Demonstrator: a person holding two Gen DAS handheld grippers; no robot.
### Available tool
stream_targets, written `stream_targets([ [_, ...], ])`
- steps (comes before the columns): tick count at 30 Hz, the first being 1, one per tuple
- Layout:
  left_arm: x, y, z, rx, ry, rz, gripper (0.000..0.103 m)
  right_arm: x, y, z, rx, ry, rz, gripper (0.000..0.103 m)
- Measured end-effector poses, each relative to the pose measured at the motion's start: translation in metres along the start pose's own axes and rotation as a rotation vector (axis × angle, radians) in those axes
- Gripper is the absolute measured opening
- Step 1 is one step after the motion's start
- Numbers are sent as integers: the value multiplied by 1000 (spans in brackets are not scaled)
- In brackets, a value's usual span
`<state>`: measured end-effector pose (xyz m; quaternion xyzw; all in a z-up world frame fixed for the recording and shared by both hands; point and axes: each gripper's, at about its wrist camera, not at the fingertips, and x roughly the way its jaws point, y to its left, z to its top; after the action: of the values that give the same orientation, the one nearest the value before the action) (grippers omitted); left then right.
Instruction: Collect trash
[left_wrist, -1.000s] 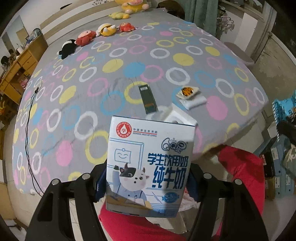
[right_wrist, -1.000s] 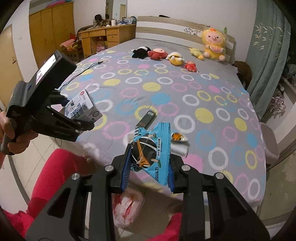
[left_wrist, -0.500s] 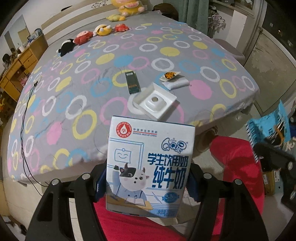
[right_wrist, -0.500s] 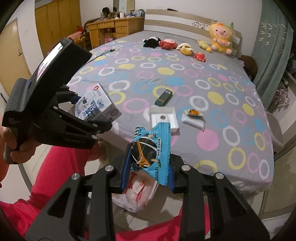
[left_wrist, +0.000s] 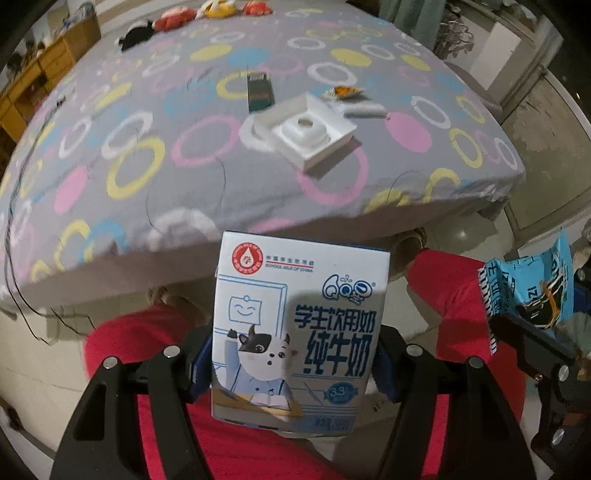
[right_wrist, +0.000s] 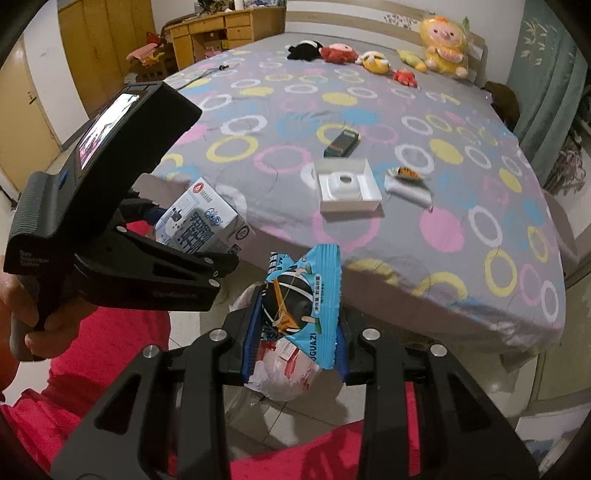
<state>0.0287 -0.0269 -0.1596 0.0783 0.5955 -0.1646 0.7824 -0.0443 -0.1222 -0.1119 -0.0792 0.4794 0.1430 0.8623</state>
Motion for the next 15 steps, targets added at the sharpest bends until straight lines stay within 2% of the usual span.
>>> stream_targets([
  [8, 40, 8, -10, -66, 49, -10, 66, 43, -4, -17, 59, 50, 3, 32],
  [15, 78, 11, -16, -113, 126, -35, 66, 92, -11, -36, 133, 141, 29, 32],
])
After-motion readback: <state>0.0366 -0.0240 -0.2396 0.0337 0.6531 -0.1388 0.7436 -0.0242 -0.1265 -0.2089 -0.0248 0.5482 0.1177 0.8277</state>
